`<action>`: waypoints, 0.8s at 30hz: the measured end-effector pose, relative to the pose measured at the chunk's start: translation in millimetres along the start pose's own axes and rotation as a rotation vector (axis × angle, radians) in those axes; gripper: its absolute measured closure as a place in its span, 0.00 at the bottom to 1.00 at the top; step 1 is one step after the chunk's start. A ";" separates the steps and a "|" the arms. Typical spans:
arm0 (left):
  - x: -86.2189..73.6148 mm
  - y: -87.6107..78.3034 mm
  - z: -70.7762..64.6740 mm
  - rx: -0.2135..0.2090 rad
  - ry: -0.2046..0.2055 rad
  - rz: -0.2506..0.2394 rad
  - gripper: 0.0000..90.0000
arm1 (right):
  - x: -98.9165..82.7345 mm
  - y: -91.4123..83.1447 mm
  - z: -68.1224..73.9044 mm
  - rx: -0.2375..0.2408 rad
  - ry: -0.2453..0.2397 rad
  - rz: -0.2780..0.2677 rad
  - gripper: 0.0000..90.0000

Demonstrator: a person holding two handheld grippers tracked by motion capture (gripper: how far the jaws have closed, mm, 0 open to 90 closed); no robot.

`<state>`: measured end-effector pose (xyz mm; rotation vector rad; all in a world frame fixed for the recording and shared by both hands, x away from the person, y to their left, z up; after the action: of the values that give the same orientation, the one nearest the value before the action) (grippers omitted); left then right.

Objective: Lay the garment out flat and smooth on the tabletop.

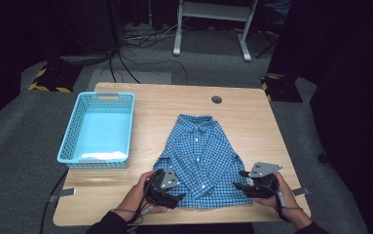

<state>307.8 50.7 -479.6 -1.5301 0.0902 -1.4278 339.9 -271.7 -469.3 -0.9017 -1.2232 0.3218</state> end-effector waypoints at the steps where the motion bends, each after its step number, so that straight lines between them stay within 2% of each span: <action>1: 4.5 3.8 -4.7 -0.006 0.015 0.005 0.31 | 4.9 4.0 0.4 0.003 -0.010 -0.002 0.55; 4: 17.3 16.1 -16.7 -0.022 0.059 0.014 0.32 | 16.7 20.4 -1.7 -0.002 -0.028 0.020 0.54; 6: 24.6 23.9 -22.5 -0.029 0.084 0.021 0.32 | 21.2 32.6 -5.9 0.003 -0.024 0.041 0.54; 9: 31.9 35.7 -28.5 -0.054 0.107 0.039 0.44 | 24.5 45.9 -11.1 0.001 -0.011 0.060 0.54; 12: 34.1 45.1 -31.7 -0.029 0.137 0.067 0.49 | 26.8 52.8 -14.8 0.004 -0.003 0.061 0.54; 14: 33.9 46.6 -30.8 -0.027 0.122 0.062 0.54 | 27.7 53.4 -15.7 0.004 -0.009 0.064 0.53; 18: 32.8 42.8 -27.0 0.013 0.159 0.066 0.76 | 24.8 52.3 -16.5 0.008 0.004 0.048 0.54; 20: 32.6 40.4 -24.9 0.017 0.169 0.073 0.84 | 23.3 51.8 -17.2 0.011 0.017 0.040 0.54; 24: 31.8 33.6 -17.8 0.018 0.155 0.068 0.89 | 22.1 51.1 -18.0 0.008 0.020 0.035 0.54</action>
<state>321.7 3.2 -483.3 -1.3879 0.2209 -1.4868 376.3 -232.8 -493.5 -0.9180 -1.1877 0.3446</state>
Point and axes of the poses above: each handheld gripper's, and its own axes: y roughly forward along the jaws, x roughly out of its top, z roughly to its left, the point moved 1 cm from there along y, roughly forward along the jaws, and after that the axes turned 12 degrees about x, right-handed, at the moved point
